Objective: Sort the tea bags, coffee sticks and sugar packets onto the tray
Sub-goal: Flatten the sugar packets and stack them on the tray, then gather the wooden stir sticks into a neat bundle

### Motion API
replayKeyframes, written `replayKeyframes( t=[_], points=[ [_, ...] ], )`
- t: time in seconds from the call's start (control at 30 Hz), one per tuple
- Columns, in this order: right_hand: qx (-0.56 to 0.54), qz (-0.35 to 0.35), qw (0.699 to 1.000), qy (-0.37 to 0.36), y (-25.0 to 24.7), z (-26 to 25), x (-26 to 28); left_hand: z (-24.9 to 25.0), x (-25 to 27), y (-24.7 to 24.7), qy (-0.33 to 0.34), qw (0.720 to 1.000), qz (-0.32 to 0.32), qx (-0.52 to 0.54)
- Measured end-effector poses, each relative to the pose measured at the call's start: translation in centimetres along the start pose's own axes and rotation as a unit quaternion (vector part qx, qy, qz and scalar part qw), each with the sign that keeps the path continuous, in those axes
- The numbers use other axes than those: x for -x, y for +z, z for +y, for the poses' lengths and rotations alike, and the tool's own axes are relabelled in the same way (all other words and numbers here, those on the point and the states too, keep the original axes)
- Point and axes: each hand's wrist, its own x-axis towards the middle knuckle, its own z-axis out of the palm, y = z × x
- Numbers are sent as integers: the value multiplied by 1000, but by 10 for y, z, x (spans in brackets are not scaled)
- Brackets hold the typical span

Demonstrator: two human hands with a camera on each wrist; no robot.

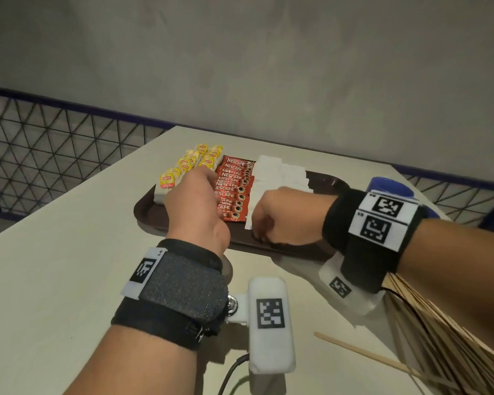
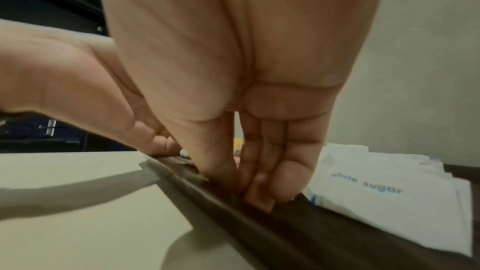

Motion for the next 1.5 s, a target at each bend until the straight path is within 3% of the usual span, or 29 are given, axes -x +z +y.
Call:
replayKeyframes(
  t=[0.4,0.53,0.63,0.7,0.8,0.83,0.9,0.97,1.03,1.1,1.13,1.17,1.2,1.37,1.5],
  points=[
    [-29,4,999,23,1,2,3,5,-10,-6,22,1000,-8,3],
    [-118,97,988,10,-15,9,43,22,-7,-4,101,994,-43,-16],
    [-159,140,977,20,-25,24,106,37,8,-4,219,966,-120,-66],
    [-147,107,981,67,-20,39,154,43,26,1,291,932,-166,-139],
    [-59,-30,981,182,-1,64,214,47,71,14,338,898,-230,-166],
    [-49,-68,972,219,5,72,227,45,90,19,355,874,-268,-196],
    [-80,-82,958,265,17,83,241,34,124,26,352,806,-356,-316],
    [-135,-57,947,285,30,84,247,21,148,27,299,719,-427,-459],
    [-164,-48,940,294,44,78,244,9,158,22,206,609,-478,-598],
    [-160,-44,939,302,55,70,238,-2,166,14,136,486,-490,-711],
    [-156,-39,938,307,59,67,235,-6,169,9,135,422,-476,-760],
    [-154,-37,936,314,59,65,232,-12,173,5,150,370,-454,-796],
    [-153,-37,934,320,58,63,229,-16,177,1,170,337,-428,-821],
    [-109,-60,940,319,54,56,213,-33,188,-18,182,275,-390,-859],
    [-77,-49,954,287,47,55,211,-32,189,-27,194,264,-382,-864]
  ],
)
